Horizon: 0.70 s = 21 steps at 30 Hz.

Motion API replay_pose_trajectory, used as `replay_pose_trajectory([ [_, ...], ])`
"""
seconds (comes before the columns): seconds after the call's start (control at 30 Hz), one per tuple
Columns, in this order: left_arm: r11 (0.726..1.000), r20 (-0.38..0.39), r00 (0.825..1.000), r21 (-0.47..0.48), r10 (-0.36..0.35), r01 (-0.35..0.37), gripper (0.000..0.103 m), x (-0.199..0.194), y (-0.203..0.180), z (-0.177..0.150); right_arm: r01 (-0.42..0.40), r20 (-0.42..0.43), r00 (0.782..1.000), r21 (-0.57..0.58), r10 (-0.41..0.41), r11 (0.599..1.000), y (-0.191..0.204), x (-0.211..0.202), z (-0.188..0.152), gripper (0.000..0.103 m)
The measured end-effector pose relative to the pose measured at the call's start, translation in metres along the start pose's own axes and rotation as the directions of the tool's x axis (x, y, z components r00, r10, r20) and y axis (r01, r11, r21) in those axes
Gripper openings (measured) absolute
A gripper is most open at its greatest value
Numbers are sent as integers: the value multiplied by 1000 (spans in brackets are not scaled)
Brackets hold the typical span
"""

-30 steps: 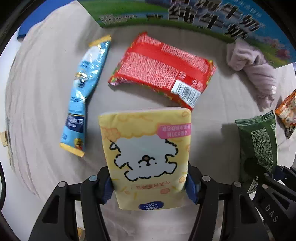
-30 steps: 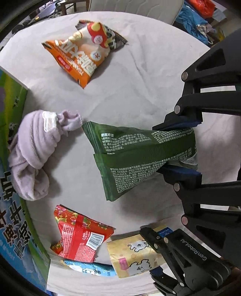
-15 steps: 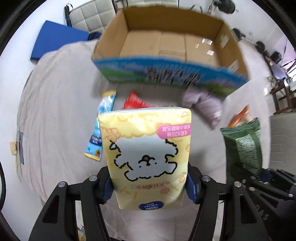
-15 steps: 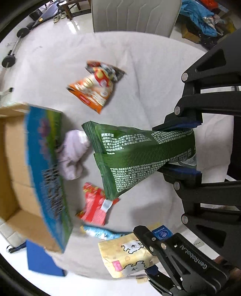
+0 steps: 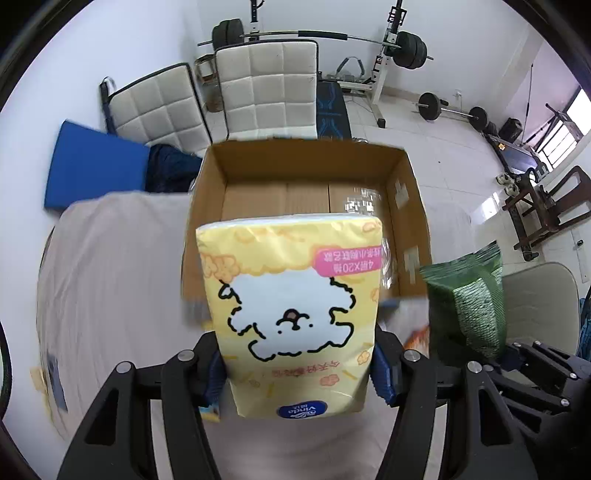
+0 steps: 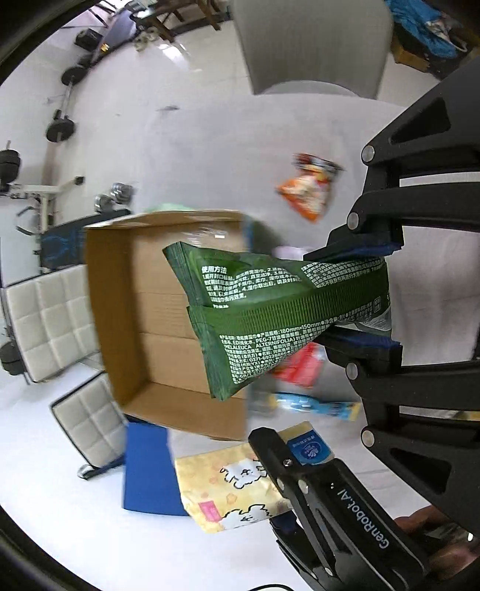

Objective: Organize soft objects
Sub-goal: 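Carry both items over the box and open both tools to drop them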

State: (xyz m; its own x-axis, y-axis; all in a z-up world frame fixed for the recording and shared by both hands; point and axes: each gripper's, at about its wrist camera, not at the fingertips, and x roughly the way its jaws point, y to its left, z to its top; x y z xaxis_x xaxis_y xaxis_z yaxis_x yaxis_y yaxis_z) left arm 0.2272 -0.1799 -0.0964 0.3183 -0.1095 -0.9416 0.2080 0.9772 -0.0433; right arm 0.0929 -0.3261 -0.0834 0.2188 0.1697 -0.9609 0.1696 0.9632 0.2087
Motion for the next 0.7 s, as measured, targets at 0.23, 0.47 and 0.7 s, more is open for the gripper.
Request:
replay_pose_trajectory([
  [0.23,993,-162,980,-36,-120,115,60,84,36,65,47,11,999,54,-48,997,-10,48,68,34],
  [0.47,979,-321,925,-70,-203,191,60,164,47,107,79,-37,996,94,-76,992,16,105,150,34],
  [0.7,975,-411,884,-83,-224,208,60,210,47,127,121,-95,989,116,-110,986,4,172,196,34],
])
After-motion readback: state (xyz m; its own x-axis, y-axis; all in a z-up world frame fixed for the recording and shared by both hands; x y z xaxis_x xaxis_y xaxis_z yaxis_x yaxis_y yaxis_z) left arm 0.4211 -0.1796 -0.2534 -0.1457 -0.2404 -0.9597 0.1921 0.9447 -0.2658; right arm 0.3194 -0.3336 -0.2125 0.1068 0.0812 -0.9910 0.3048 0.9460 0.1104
